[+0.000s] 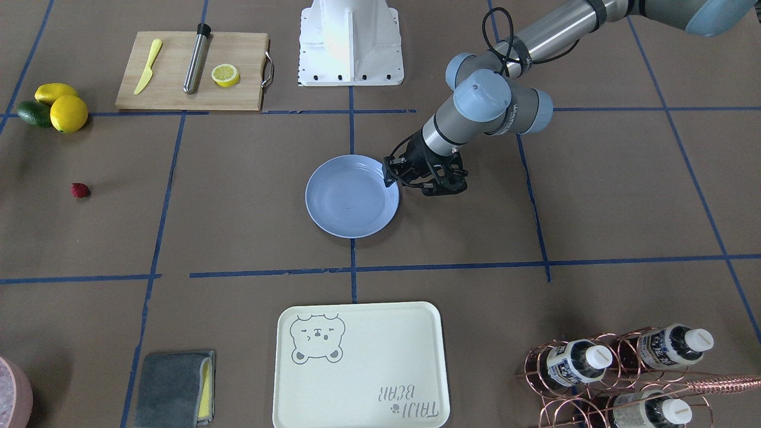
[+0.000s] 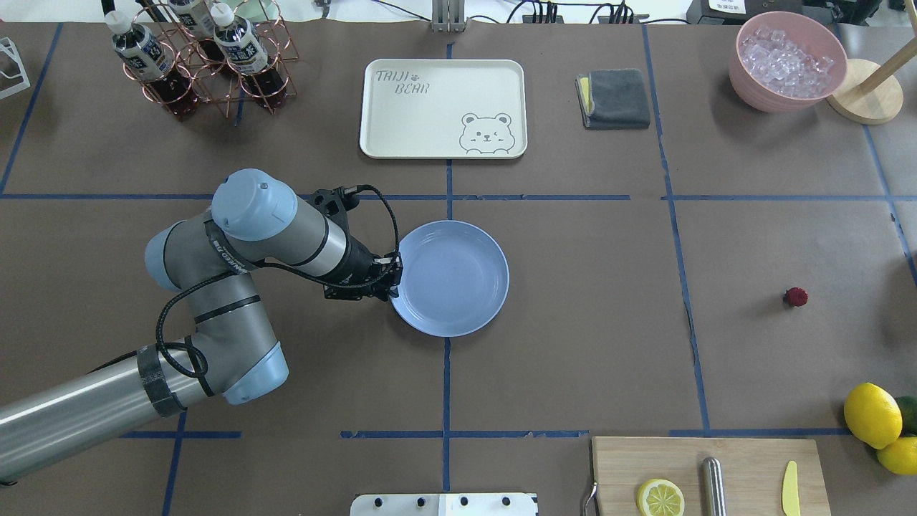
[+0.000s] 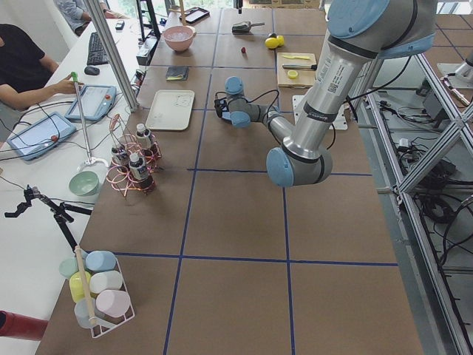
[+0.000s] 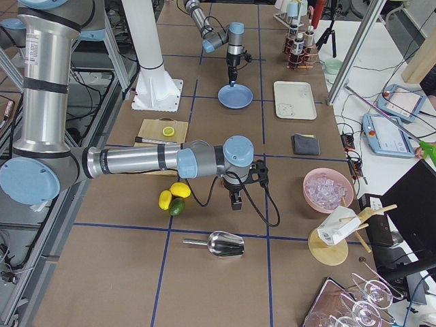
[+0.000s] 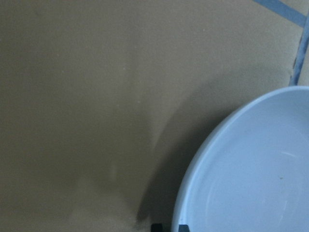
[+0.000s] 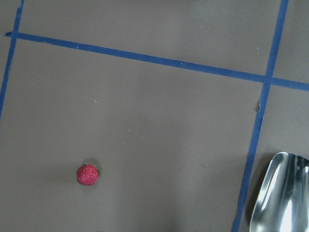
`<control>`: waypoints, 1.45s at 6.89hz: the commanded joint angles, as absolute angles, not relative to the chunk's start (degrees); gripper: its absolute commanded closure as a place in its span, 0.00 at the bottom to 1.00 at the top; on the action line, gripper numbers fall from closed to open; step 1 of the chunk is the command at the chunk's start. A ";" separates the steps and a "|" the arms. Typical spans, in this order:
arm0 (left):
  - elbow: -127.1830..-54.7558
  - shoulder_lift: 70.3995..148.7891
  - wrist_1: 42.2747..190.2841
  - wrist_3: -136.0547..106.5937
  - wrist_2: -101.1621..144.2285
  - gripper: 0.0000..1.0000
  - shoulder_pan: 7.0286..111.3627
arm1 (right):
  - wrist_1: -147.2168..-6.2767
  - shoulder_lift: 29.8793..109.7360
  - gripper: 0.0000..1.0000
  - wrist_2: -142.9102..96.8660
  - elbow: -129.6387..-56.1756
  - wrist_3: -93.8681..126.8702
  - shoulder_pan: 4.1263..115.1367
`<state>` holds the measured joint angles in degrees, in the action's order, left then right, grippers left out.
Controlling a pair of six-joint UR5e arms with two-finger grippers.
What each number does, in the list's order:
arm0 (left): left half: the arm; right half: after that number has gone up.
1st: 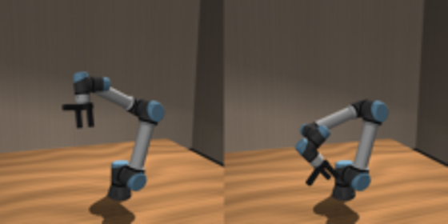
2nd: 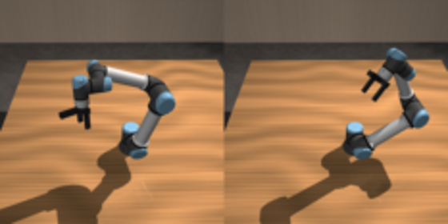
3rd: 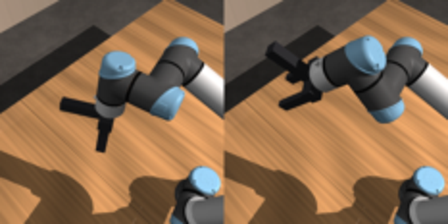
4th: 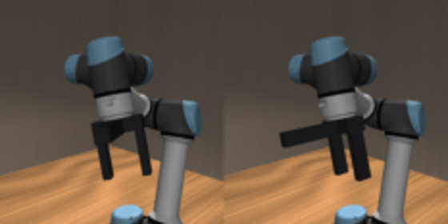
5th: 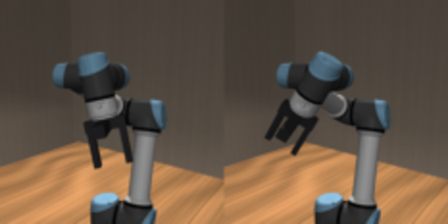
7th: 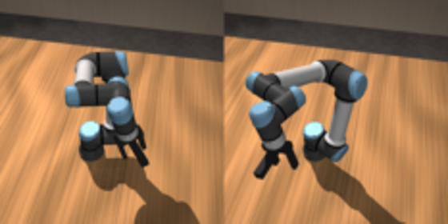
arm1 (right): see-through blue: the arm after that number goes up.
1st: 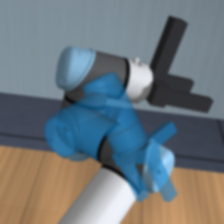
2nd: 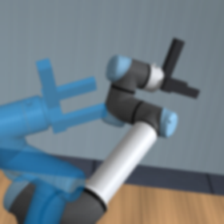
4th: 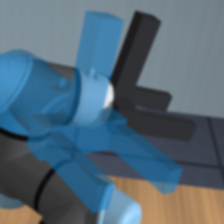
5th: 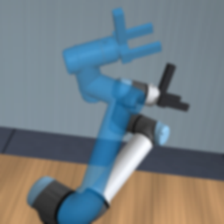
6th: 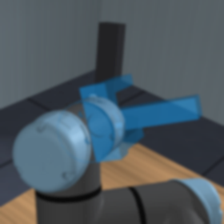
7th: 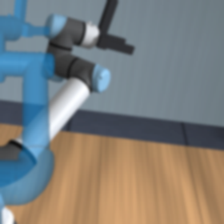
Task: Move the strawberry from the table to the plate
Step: 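Slide the plate to table center with left gripper while right gripper grasps strawberry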
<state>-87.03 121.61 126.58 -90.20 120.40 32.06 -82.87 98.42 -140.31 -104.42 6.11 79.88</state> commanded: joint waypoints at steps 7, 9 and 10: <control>-99.32 110.39 125.68 -81.04 125.24 0.51 43.86 | -47.11 100.37 0.00 -119.62 -96.69 52.47 48.79; -99.32 110.39 125.60 -81.04 125.24 0.51 43.86 | -47.11 99.76 0.06 -119.44 -95.81 52.47 48.26; -99.40 110.30 125.60 -81.04 125.24 0.51 43.86 | -47.11 99.67 0.08 -118.49 -95.54 52.47 47.73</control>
